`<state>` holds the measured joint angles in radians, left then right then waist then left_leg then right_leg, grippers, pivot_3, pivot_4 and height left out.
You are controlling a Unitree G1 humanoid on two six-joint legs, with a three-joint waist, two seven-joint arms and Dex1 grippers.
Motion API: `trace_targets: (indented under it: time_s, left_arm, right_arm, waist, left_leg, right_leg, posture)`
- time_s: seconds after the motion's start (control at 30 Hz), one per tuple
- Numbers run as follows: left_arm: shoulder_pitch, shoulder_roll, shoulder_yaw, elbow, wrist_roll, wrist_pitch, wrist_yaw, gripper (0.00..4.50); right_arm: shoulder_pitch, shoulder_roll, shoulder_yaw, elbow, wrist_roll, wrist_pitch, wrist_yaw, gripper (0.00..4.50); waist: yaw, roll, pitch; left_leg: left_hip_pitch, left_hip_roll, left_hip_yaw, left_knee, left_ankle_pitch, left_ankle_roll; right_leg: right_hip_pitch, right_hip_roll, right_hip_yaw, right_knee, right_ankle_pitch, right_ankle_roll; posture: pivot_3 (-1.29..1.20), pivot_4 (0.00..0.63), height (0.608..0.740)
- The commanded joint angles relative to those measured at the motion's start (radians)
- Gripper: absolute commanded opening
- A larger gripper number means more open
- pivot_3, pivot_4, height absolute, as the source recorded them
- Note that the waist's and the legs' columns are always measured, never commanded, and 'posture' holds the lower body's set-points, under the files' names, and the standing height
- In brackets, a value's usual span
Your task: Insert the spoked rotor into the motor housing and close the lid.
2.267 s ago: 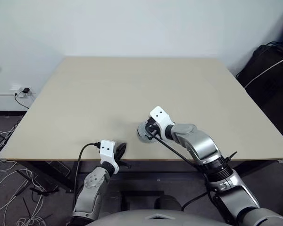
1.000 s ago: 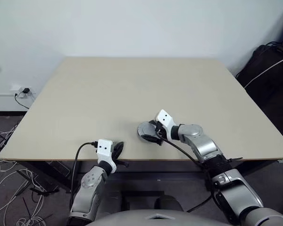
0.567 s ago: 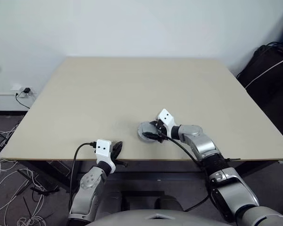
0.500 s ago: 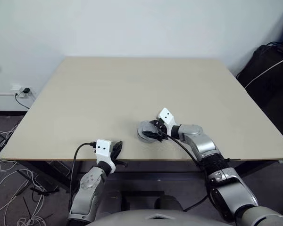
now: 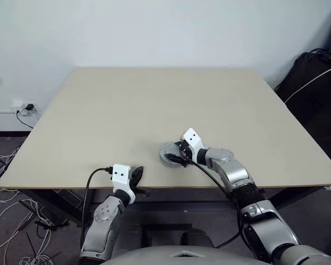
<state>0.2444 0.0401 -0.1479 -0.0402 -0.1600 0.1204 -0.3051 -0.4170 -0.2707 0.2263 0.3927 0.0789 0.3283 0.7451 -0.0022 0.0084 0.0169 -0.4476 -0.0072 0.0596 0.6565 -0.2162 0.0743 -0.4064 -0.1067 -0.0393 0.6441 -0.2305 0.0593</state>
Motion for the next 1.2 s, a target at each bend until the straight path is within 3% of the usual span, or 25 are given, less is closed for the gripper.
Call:
trace_targets:
  time_s: [0.03, 0.97, 1.2]
  left_arm:
    - [-0.013, -0.007, -0.004, -0.036, -0.003, -0.012, 0.003, 0.00]
    - [-0.015, -0.008, -0.004, -0.022, 0.007, -0.030, 0.007, 0.00]
    - [-0.076, -0.003, 0.020, 0.001, -0.006, -0.056, 0.000, 0.00]
  right_arm:
    - [-0.019, 0.004, 0.005, -0.008, -0.024, 0.001, -0.023, 3.22]
    - [-0.058, -0.008, 0.079, 0.044, -0.127, 0.069, -0.084, 3.22]
    - [-0.069, -0.015, 0.082, 0.043, -0.121, 0.081, -0.061, 3.22]
  waist:
    - [0.000, 0.000, 0.000]
    - [-0.007, 0.004, -0.005]
    - [-0.004, 0.004, -0.005]
  left_leg:
    - [0.000, 0.000, 0.000, 0.000, 0.000, 0.000]
    - [0.009, 0.000, 0.000, 0.000, 0.000, 0.000]
    - [0.010, 0.000, 0.000, -0.001, 0.000, 0.000]
  right_leg:
    - [0.000, 0.000, 0.000, 0.000, 0.000, 0.000]
    - [0.010, -0.005, -0.001, 0.000, 0.001, 0.005]
    - [0.009, -0.006, -0.002, 0.000, 0.002, 0.004]
  posture:
    - [0.00, 0.000, 0.740]
    - [0.00, 0.000, 0.740]
    - [0.00, 0.000, 0.740]
